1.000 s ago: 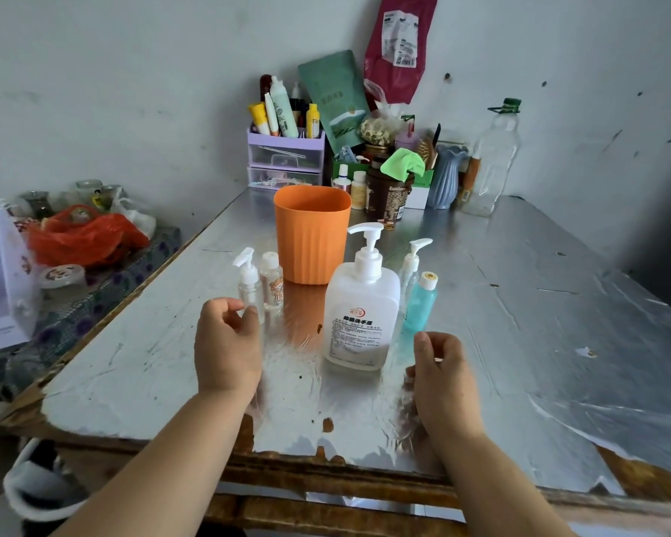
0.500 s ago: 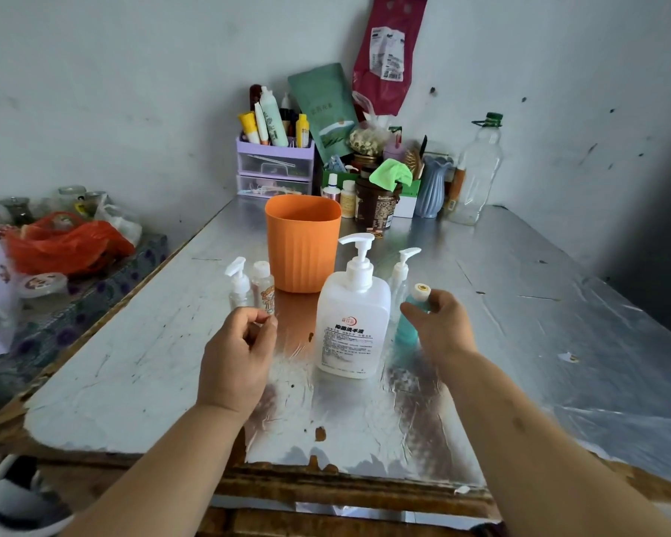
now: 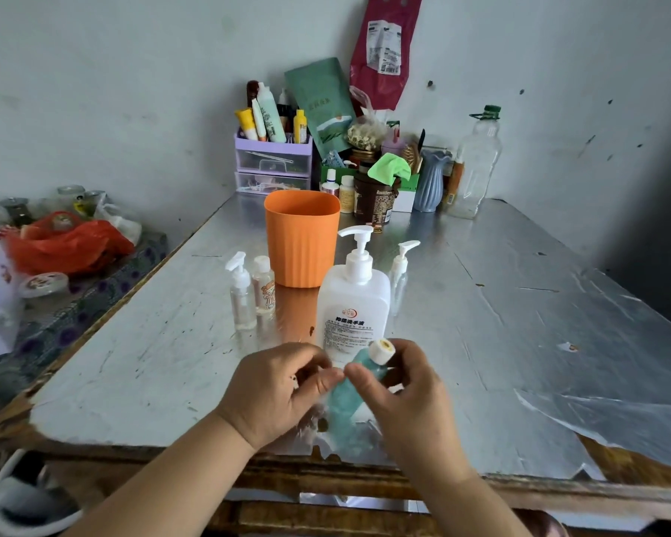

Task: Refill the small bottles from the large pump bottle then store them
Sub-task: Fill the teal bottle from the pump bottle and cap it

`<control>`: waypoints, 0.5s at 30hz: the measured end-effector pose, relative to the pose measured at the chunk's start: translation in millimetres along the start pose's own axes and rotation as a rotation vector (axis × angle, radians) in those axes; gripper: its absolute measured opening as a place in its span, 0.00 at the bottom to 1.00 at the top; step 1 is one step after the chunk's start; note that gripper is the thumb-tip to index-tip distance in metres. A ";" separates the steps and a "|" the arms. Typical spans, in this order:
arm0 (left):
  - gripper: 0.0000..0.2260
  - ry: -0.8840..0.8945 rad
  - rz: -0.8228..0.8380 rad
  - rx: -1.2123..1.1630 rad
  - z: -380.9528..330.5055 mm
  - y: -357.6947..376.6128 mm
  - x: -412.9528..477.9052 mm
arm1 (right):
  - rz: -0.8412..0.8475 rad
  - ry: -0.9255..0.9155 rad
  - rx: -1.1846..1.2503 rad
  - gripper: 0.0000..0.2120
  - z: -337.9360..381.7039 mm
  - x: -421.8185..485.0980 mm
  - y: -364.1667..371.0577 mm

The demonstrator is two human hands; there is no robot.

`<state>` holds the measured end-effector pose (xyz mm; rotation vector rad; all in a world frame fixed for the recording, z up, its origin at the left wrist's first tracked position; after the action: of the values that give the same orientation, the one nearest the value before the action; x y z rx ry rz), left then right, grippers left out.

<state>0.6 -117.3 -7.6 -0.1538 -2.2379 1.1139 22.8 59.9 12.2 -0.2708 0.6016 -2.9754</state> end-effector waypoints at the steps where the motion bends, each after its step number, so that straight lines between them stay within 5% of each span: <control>1: 0.22 0.023 0.029 0.014 -1.0 1.0 -0.5 | 0.013 -0.002 -0.001 0.12 2.7 1.4 6.0; 8: 0.19 -0.068 0.072 0.077 -11.0 -0.9 3.0 | 0.047 -0.001 0.007 0.13 15.1 13.1 19.2; 15: 0.33 -0.138 0.153 0.118 2.2 9.3 1.6 | 0.052 -0.050 -0.067 0.04 18.0 20.8 9.9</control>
<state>-3.5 -112.3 -14.8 -0.2071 -2.3046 1.3730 6.5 41.4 27.8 -0.3280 0.6919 -2.8932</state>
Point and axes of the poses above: each hand's wrist, its own x-axis towards the middle knuckle, its own y-axis out of the palm, z = x × y, the point moved 3 cm from there along x, towards the middle knuckle, and after that the axes turned 11 degrees about z, right-handed, at the moved point
